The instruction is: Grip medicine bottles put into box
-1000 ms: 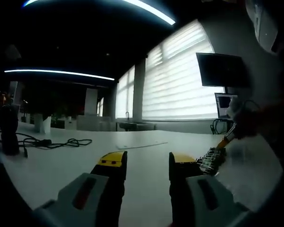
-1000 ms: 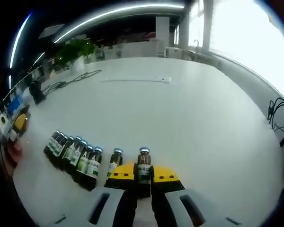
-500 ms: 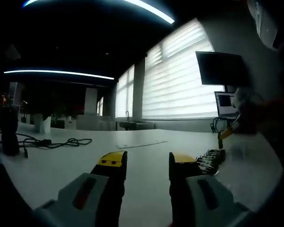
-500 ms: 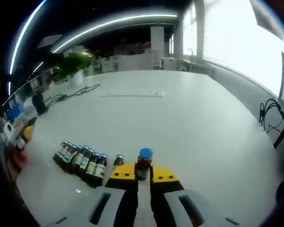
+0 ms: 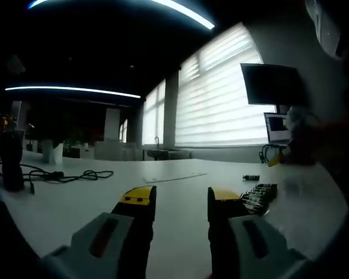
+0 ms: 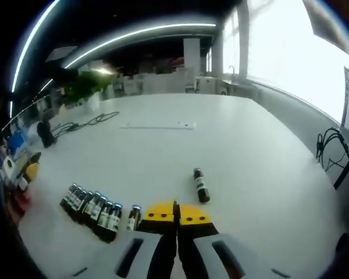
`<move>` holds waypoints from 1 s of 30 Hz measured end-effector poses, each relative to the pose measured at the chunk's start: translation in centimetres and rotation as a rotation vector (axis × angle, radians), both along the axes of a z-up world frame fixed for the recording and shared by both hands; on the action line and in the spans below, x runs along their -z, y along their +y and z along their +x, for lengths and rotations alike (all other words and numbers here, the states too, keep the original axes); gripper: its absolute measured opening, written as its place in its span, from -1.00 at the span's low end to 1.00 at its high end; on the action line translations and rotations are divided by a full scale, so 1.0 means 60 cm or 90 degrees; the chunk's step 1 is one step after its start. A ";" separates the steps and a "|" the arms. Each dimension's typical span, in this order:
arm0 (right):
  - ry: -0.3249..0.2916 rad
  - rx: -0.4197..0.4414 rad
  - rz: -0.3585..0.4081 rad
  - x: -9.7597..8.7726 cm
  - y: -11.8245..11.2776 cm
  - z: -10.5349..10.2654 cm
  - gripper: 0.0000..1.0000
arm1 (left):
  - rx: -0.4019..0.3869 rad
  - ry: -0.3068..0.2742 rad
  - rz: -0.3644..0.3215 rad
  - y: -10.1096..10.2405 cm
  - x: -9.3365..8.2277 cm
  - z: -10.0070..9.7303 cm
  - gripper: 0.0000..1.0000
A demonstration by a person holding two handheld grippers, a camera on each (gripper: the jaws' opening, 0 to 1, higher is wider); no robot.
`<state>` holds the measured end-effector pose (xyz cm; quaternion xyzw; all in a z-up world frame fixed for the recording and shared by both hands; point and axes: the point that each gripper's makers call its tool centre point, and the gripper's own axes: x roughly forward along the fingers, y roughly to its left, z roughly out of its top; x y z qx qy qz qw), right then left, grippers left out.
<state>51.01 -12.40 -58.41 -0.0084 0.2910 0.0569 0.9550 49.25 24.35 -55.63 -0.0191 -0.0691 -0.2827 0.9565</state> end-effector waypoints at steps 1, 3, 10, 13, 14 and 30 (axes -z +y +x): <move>-0.003 -0.001 0.002 -0.001 0.002 0.002 -1.00 | 0.000 0.000 0.002 0.000 0.000 0.000 -0.44; -0.008 -0.004 0.005 -0.003 0.005 0.007 -1.00 | -0.001 0.001 0.005 -0.001 0.001 0.001 -0.44; -0.006 0.002 -0.016 0.002 -0.038 0.010 -1.00 | -0.002 0.003 0.009 -0.002 0.003 0.002 -0.44; -0.006 -0.002 -0.029 0.000 -0.059 0.014 -1.00 | -0.001 0.003 0.012 -0.003 0.004 0.002 -0.44; -0.004 -0.007 -0.039 0.000 -0.068 0.016 -1.00 | -0.001 0.003 0.013 -0.003 0.004 0.002 -0.44; 0.009 -0.057 -0.098 -0.027 -0.122 0.059 -0.57 | -0.002 0.002 0.014 -0.003 0.004 0.001 -0.44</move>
